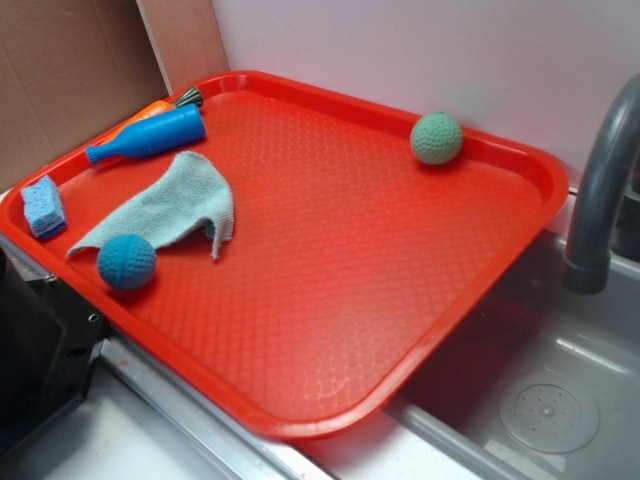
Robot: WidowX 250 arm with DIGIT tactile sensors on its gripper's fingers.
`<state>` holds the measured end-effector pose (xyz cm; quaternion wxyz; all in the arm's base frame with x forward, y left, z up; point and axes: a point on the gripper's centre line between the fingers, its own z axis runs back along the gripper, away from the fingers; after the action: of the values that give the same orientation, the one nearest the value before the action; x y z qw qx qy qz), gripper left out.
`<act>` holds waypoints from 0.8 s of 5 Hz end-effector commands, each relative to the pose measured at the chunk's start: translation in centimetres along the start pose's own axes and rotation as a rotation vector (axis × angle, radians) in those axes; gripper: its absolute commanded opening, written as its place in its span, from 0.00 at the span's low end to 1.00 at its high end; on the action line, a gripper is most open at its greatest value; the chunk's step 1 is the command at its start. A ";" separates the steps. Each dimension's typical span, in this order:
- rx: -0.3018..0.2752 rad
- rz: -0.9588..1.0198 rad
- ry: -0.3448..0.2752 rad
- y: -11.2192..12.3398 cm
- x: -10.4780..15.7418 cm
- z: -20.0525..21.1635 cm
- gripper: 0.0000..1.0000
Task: Grab the green ball.
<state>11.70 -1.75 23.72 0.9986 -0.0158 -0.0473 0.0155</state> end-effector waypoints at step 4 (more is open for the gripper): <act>0.103 0.012 0.002 -4.3 12.6 -13.0 1.00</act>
<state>24.36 -5.61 10.37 0.9987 0.0430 -0.0146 0.0231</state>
